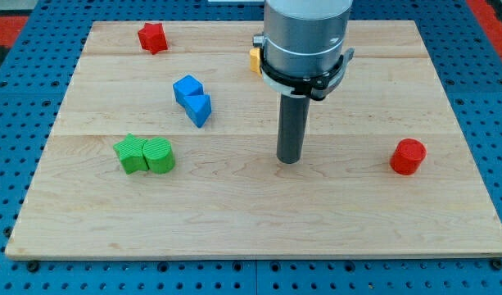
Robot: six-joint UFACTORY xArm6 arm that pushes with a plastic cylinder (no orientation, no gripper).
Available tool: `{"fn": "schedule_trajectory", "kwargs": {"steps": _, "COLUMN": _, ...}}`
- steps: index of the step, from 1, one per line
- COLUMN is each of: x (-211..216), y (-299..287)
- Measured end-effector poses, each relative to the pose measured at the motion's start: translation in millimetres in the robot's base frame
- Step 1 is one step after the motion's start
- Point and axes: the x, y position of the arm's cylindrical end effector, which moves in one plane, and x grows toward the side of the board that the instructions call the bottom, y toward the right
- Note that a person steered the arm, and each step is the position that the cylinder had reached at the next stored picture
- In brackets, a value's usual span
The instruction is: Push the red circle a bit up and left
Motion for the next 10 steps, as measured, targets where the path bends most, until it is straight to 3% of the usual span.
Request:
{"fn": "schedule_trajectory", "kwargs": {"steps": 1, "x": 33.5, "y": 63.5}}
{"fn": "schedule_trajectory", "kwargs": {"steps": 2, "x": 56.4, "y": 163.2}}
{"fn": "schedule_trajectory", "kwargs": {"steps": 3, "x": 8.0, "y": 168.7}}
{"fn": "schedule_trajectory", "kwargs": {"steps": 4, "x": -22.1, "y": 138.3}}
{"fn": "schedule_trajectory", "kwargs": {"steps": 5, "x": -30.6, "y": 136.2}}
{"fn": "schedule_trajectory", "kwargs": {"steps": 6, "x": -54.5, "y": 39.9}}
{"fn": "schedule_trajectory", "kwargs": {"steps": 7, "x": -88.2, "y": 18.3}}
{"fn": "schedule_trajectory", "kwargs": {"steps": 10, "x": -116.4, "y": 95.7}}
